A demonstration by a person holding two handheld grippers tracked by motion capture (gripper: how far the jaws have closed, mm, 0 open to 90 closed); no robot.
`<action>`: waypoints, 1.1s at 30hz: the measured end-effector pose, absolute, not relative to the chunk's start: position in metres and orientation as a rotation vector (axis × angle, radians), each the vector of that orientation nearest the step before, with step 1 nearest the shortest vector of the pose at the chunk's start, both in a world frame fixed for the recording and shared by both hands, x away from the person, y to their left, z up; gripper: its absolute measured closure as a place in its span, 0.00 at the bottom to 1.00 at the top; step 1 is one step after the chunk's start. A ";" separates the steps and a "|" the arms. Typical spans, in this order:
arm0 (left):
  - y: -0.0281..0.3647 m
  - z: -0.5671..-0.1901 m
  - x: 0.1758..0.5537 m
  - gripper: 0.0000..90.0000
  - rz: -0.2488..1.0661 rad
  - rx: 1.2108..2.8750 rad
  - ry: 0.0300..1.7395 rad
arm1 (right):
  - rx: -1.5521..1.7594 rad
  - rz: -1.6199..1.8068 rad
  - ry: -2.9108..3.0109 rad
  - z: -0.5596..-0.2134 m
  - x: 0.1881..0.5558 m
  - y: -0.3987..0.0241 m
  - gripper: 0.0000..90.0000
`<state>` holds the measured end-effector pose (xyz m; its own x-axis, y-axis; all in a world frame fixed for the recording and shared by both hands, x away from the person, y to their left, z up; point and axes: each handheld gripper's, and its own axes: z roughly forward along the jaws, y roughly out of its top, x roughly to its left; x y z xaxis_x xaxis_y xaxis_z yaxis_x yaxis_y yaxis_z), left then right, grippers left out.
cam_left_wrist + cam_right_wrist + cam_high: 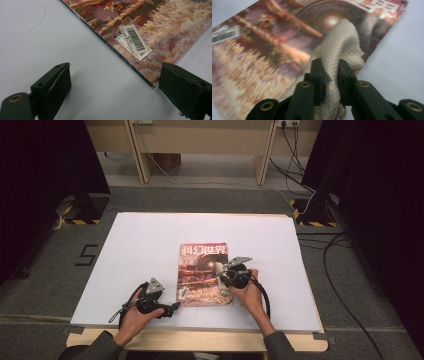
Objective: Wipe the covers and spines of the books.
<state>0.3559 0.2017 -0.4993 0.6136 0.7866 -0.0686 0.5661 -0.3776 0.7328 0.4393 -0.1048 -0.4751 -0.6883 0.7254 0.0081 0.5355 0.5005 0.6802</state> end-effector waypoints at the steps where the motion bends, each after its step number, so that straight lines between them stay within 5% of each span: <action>1: 0.202 -0.499 0.356 0.11 0.378 2.092 1.061 | 1.080 0.973 2.463 -0.475 0.444 -0.105 0.86; 33: 0.202 -0.499 0.357 0.09 0.379 2.104 1.067 | 1.217 0.934 2.309 -0.477 0.529 -0.090 0.86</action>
<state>0.3570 0.2018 -0.4990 0.6114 0.7888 -0.0633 0.5719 -0.3852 0.7242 0.5292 -0.0901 -0.4771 -0.5600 0.8283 -0.0147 0.5849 0.4079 0.7011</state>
